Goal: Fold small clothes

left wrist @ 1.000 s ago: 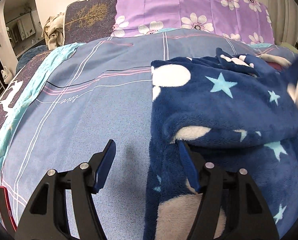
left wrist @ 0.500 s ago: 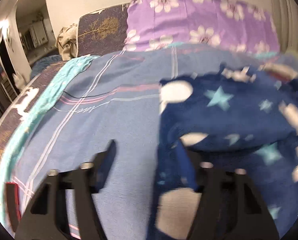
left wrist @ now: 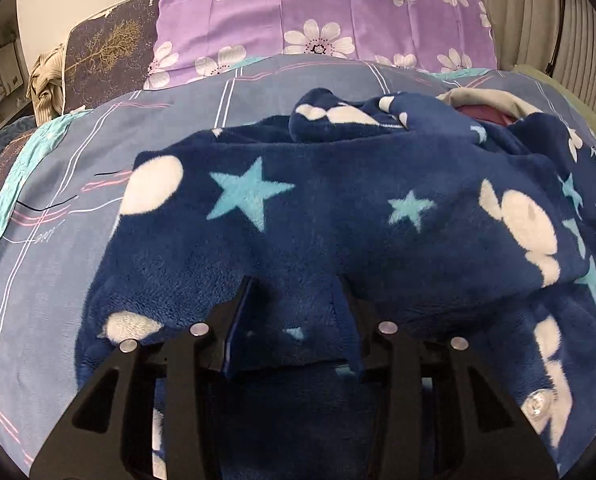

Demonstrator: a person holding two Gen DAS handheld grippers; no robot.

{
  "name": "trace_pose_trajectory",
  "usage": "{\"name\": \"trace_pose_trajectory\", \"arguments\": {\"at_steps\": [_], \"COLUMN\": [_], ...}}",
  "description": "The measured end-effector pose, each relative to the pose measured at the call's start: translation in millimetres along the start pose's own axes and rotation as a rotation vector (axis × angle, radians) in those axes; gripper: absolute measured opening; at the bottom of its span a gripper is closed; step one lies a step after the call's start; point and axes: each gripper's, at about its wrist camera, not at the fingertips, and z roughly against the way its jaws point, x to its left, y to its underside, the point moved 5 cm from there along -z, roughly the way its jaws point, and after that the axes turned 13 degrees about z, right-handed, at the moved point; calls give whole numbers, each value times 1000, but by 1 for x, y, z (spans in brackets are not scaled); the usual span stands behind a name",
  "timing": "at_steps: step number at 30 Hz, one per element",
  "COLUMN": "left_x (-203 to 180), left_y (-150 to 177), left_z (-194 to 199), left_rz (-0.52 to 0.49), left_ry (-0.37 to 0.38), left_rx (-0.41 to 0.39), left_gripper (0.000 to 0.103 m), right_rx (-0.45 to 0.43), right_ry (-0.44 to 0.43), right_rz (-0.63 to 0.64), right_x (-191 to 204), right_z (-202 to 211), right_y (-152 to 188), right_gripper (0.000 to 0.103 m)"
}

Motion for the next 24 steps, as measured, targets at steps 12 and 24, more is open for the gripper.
{"name": "trace_pose_trajectory", "arguments": {"at_steps": [12, 24], "left_x": [4, 9], "left_y": [-1, -1], "left_z": [-1, -1], "left_rz": [13, 44], "left_ry": [15, 52], "left_rx": [-1, 1], "left_gripper": [44, 44], "right_rx": [-186, -159], "right_ry": [257, 222], "right_rz": [-668, -753], "right_x": [-273, -285], "right_z": [114, 84], "right_y": [38, 29], "right_gripper": [51, 10]}}
